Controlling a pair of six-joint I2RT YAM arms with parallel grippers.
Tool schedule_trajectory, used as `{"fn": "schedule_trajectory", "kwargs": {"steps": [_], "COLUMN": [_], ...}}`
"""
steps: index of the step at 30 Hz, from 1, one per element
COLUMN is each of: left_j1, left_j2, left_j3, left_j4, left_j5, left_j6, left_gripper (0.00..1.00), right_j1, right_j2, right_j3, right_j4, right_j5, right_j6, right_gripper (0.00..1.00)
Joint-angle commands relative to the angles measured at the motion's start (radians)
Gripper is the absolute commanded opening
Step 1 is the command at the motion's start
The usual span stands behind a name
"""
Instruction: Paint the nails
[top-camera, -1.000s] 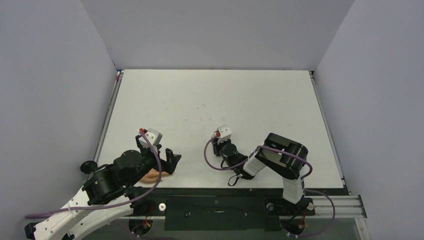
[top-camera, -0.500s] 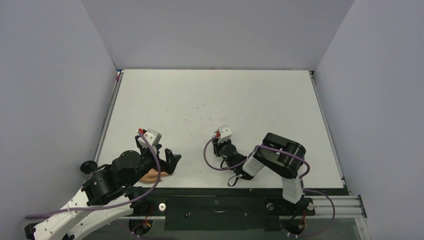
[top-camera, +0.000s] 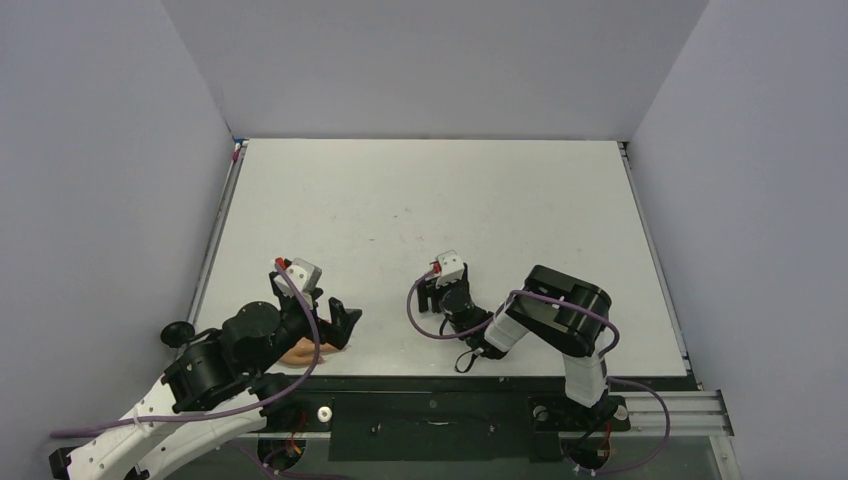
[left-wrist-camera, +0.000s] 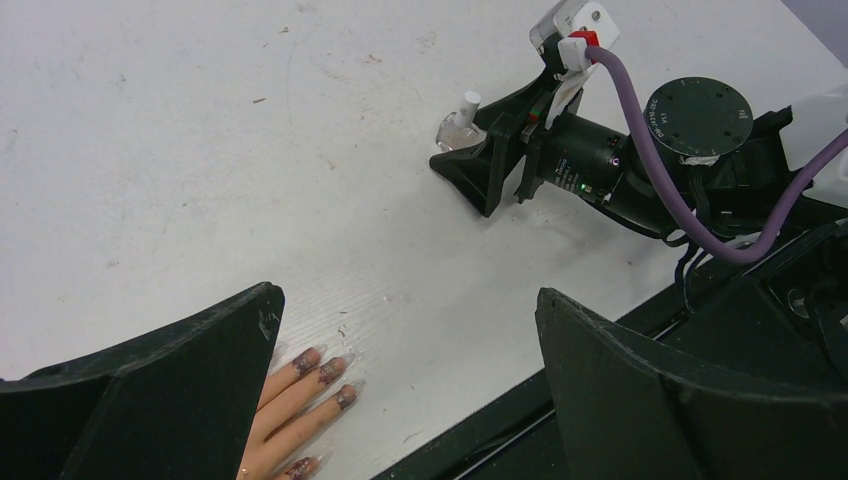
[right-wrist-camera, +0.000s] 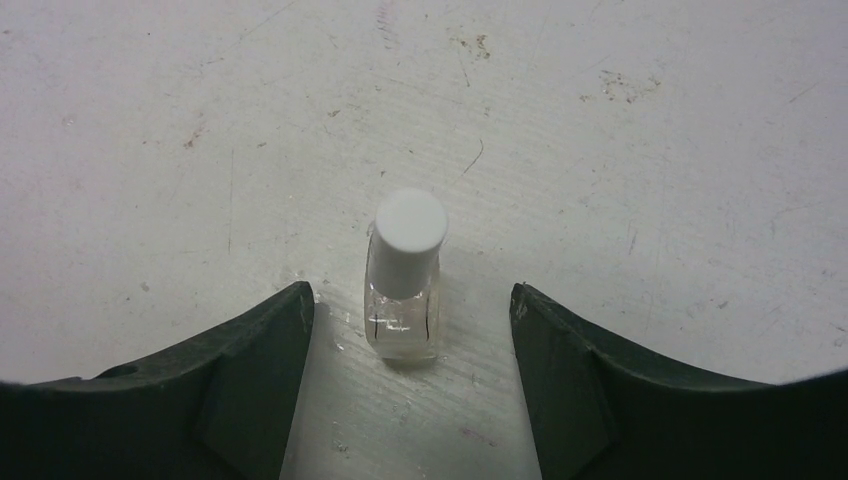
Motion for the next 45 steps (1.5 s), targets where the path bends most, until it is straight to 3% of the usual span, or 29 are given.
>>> {"fn": "schedule_trajectory", "kwargs": {"steps": [1, 5, 13, 21, 32, 45], "left_j1": [0.001, 0.001, 0.001, 0.001, 0.001, 0.001], "left_j2": [-0.006, -0.006, -0.001, -0.013, -0.011, -0.012], "left_j3": [0.003, 0.003, 0.005, 0.003, 0.003, 0.001], "left_j4": [0.054, 0.053, 0.051, 0.051, 0.051, 0.054], "left_j5": [0.004, 0.001, -0.001, -0.005, -0.001, 0.003], "left_j6": [0.006, 0.006, 0.01, 0.01, 0.011, 0.013], "left_gripper": [0.96, 0.96, 0.96, 0.96, 0.96, 0.97], "right_j1": [0.008, 0.01, 0.043, 0.104, 0.252, 0.3], "right_j2": [-0.042, -0.094, -0.269, -0.475, -0.783, -1.069], "right_j3": [0.018, 0.018, 0.058, 0.103, 0.132, -0.004], "right_j4": [-0.035, -0.109, -0.422, -0.655, -0.893, -1.038], "right_j5": [0.032, 0.039, 0.082, 0.231, 0.476, 0.529], "right_j6": [0.056, 0.086, 0.093, 0.077, 0.076, 0.188], "right_gripper": [0.69, 0.7, 0.72, 0.73, 0.73, 0.74]}}
